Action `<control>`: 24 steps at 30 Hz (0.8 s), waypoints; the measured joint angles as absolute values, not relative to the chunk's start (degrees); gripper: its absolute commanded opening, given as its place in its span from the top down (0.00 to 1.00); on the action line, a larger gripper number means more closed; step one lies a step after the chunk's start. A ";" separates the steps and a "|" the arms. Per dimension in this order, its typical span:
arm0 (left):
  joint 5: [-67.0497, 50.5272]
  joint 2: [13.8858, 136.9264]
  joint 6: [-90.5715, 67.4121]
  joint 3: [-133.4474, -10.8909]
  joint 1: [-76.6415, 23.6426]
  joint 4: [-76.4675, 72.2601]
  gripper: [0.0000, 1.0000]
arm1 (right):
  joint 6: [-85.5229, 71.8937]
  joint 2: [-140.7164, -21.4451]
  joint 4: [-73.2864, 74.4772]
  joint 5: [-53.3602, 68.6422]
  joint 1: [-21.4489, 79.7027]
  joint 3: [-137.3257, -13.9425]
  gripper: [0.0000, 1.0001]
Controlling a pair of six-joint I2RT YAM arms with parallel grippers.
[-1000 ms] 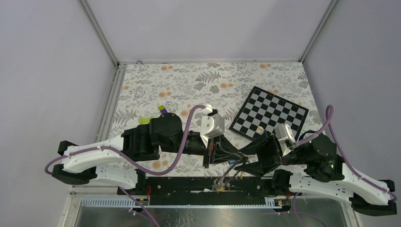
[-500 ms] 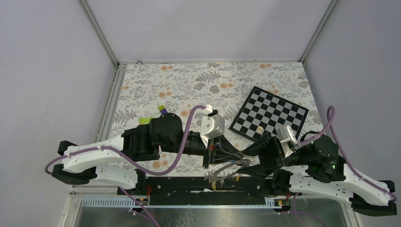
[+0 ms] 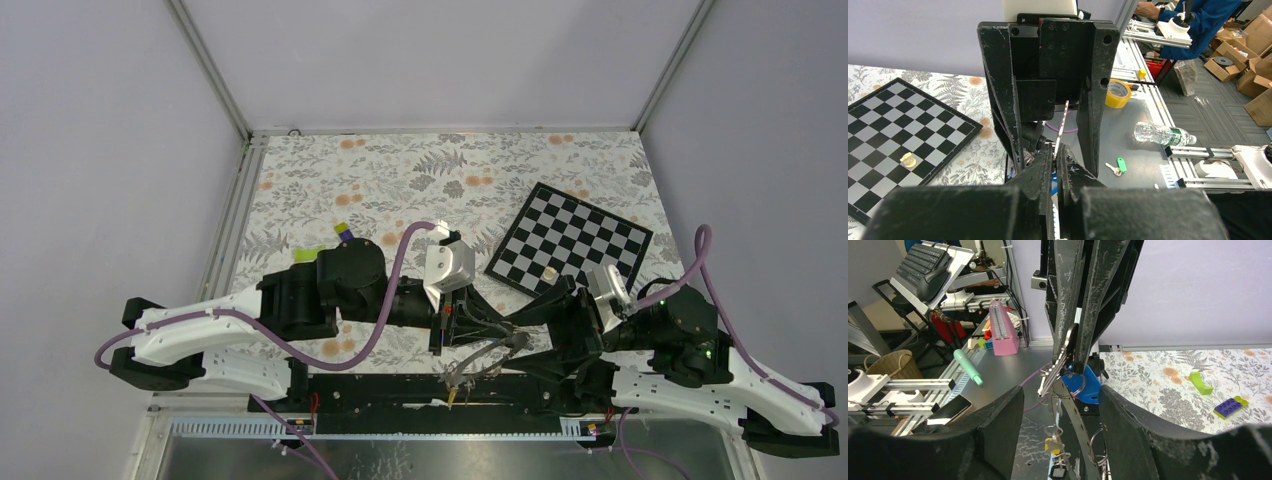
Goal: Remove the keys from the keyring
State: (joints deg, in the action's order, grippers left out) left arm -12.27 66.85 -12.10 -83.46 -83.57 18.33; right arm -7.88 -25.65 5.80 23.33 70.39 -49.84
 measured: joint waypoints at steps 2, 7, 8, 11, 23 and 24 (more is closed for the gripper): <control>-12.29 66.85 -12.10 -83.46 -83.57 18.31 1.00 | -7.73 -25.65 6.09 23.07 70.39 -49.84 0.35; -12.29 66.85 -12.10 -83.46 -83.57 18.35 1.00 | -7.09 -25.65 7.22 22.79 70.39 -49.95 0.31; -12.32 66.85 -12.10 -83.46 -83.57 18.35 1.00 | -6.90 -25.65 7.51 22.52 70.39 -50.13 0.31; -12.53 66.85 -12.12 -83.46 -83.57 18.33 1.00 | -6.31 -25.65 8.69 22.00 70.39 -50.94 0.30; -13.19 66.85 -12.29 -83.46 -83.57 18.31 1.00 | -2.61 -26.02 14.04 21.93 70.39 -55.05 0.21; -13.26 66.85 -12.29 -83.46 -83.57 18.31 1.00 | -2.28 -26.28 14.61 21.91 70.39 -55.33 0.21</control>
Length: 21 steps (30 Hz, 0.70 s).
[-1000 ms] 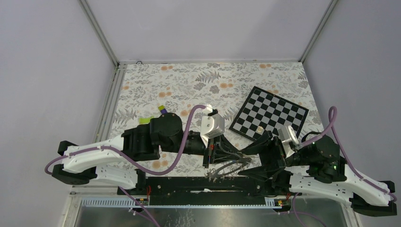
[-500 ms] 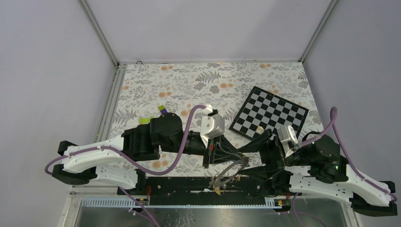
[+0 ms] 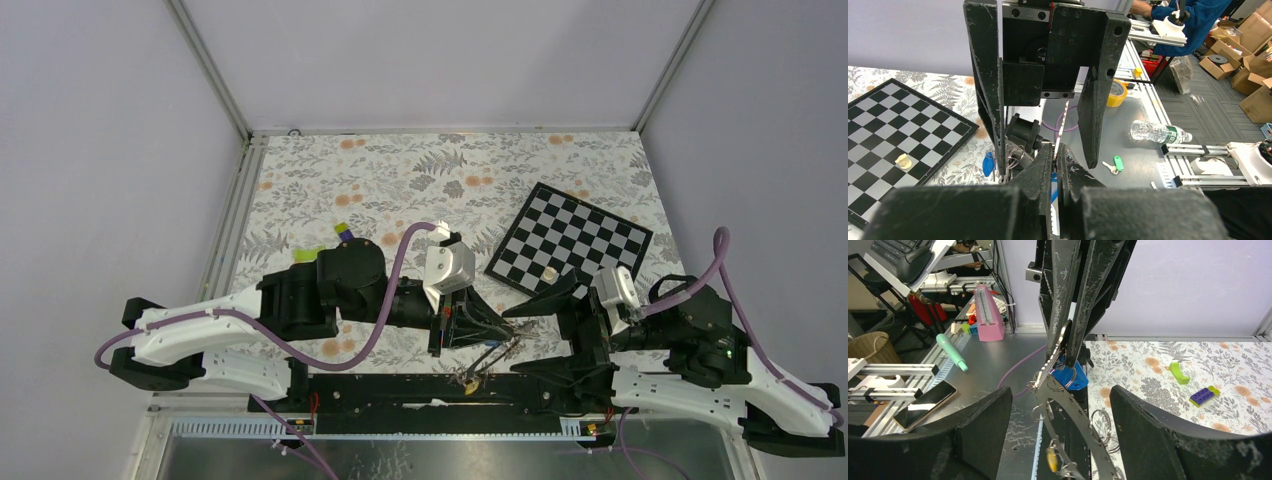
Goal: Remove the keys from the keyring
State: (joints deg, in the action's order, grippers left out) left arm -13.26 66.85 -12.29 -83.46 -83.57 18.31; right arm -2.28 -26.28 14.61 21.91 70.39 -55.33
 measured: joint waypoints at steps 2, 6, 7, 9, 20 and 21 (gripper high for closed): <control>-13.32 66.85 -12.29 -83.46 -83.57 18.33 1.00 | -1.67 -26.89 15.27 21.87 70.39 -55.81 0.21; -13.34 66.85 -12.29 -83.46 -83.57 18.33 1.00 | -0.21 -28.49 17.74 21.56 70.39 -57.06 0.22; -13.34 66.85 -12.29 -83.46 -83.57 18.31 1.00 | -0.03 -28.73 18.26 21.54 70.39 -57.14 0.22; -13.34 66.85 -12.29 -83.46 -83.57 18.33 1.00 | 0.01 -28.82 19.18 21.56 70.39 -57.14 0.23; -13.30 66.85 -12.27 -83.46 -83.57 18.33 1.00 | -5.54 -28.23 21.58 23.83 70.39 -57.14 0.30; -13.30 66.85 -12.27 -83.46 -83.57 18.33 1.00 | -5.96 -28.18 21.58 24.14 70.39 -57.14 0.30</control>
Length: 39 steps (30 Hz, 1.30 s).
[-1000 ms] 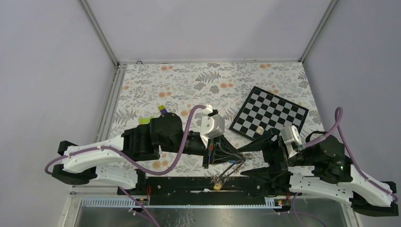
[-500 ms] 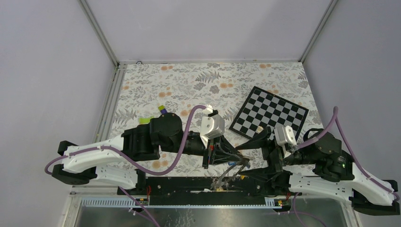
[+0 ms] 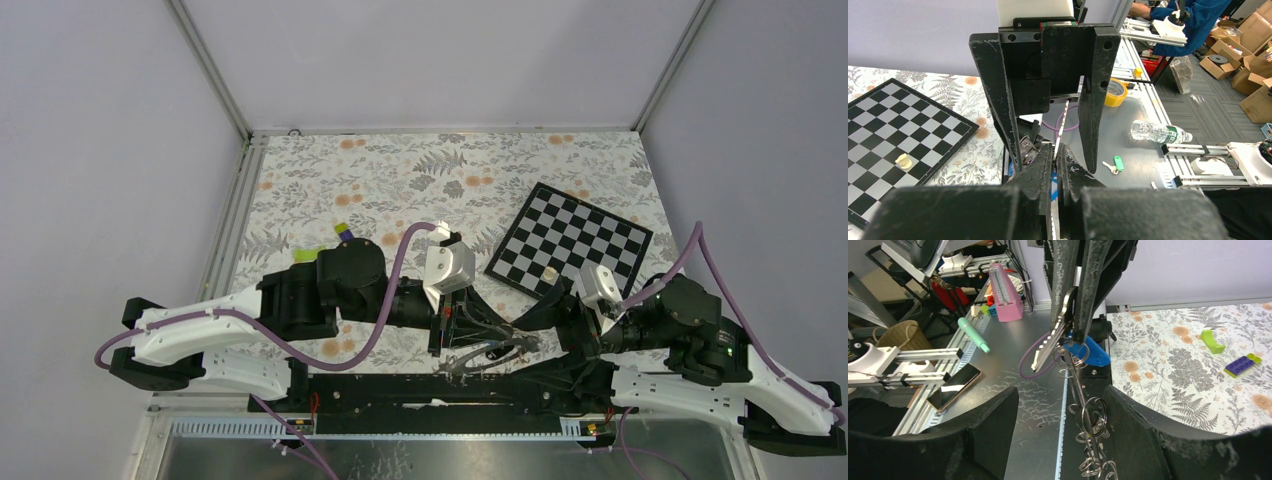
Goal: Remove the keys from the keyring
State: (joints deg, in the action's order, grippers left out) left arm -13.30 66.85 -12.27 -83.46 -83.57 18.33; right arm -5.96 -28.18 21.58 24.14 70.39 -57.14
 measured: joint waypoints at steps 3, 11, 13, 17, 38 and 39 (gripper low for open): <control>-13.28 66.85 -12.27 -83.46 -83.57 18.35 1.00 | -6.76 -27.92 21.58 24.82 70.39 -57.14 0.30; -13.28 66.85 -12.27 -83.46 -83.57 18.35 1.00 | -6.66 -27.29 21.34 23.68 70.39 -56.93 0.26; -13.28 66.85 -12.27 -83.46 -83.57 18.35 1.00 | -6.11 -27.00 20.10 22.55 70.39 -55.88 0.26; -13.28 66.85 -12.27 -83.46 -83.57 18.35 1.00 | -5.69 -27.42 18.33 21.50 70.39 -53.71 0.30; -8.95 66.94 -12.25 -83.46 -83.59 18.33 1.00 | -7.42 -26.24 11.03 18.96 70.39 -50.11 0.34; -8.93 67.00 -12.25 -83.46 -83.59 18.31 1.00 | -7.42 -26.24 10.90 18.90 70.39 -50.06 0.34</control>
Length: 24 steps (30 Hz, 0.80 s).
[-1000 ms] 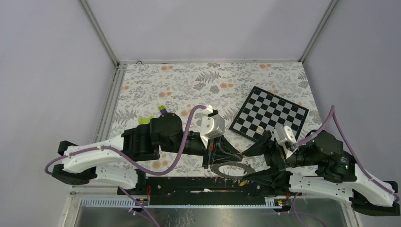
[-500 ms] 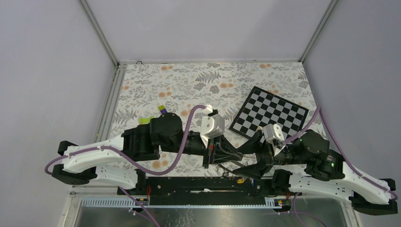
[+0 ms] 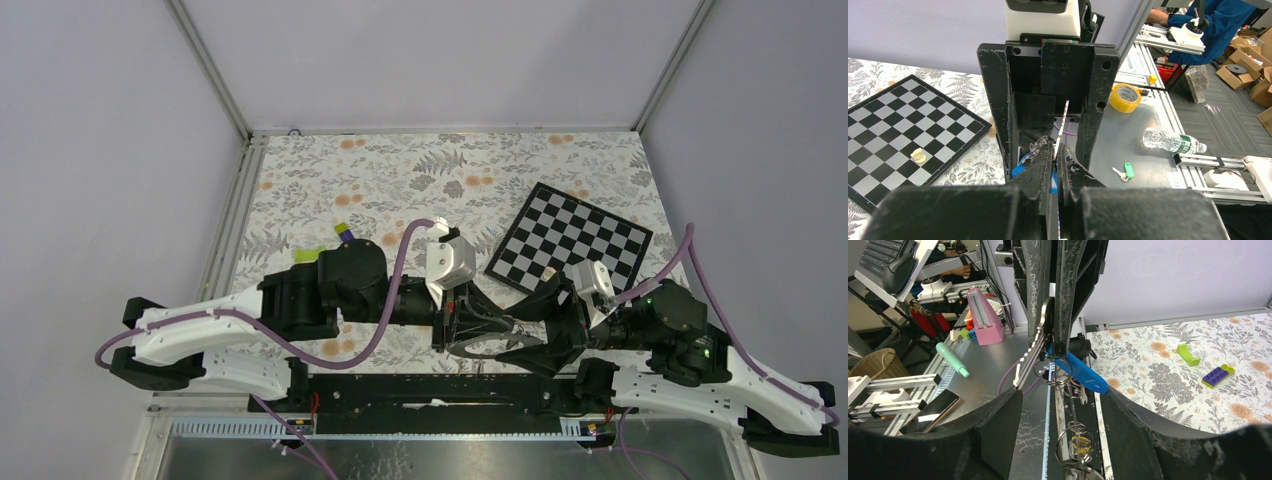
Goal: Remove the keys from the keyring
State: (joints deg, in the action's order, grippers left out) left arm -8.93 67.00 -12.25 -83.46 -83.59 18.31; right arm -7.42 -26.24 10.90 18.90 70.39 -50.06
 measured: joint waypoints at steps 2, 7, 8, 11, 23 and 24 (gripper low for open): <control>-8.88 67.13 -12.25 -83.46 -83.59 18.31 1.00 | -7.40 -26.24 10.81 18.87 70.39 -50.02 0.30; -8.88 67.64 -12.27 -83.46 -83.61 18.20 1.00 | -7.33 -26.30 10.76 18.68 70.39 -50.00 0.29; -8.88 67.70 -12.25 -83.46 -83.61 18.20 1.00 | -7.35 -26.35 10.72 18.63 70.39 -49.98 0.29; -8.95 67.96 -12.29 -83.46 -83.64 17.91 1.00 | -7.33 -26.50 10.13 18.46 70.39 -49.93 0.35; -9.26 68.31 -12.49 -83.48 -84.05 16.08 1.00 | -7.40 -26.65 9.74 17.67 70.35 -49.30 0.58; -9.23 68.31 -12.47 -83.48 -84.05 16.12 1.00 | -7.42 -26.63 9.72 17.67 70.35 -49.19 0.58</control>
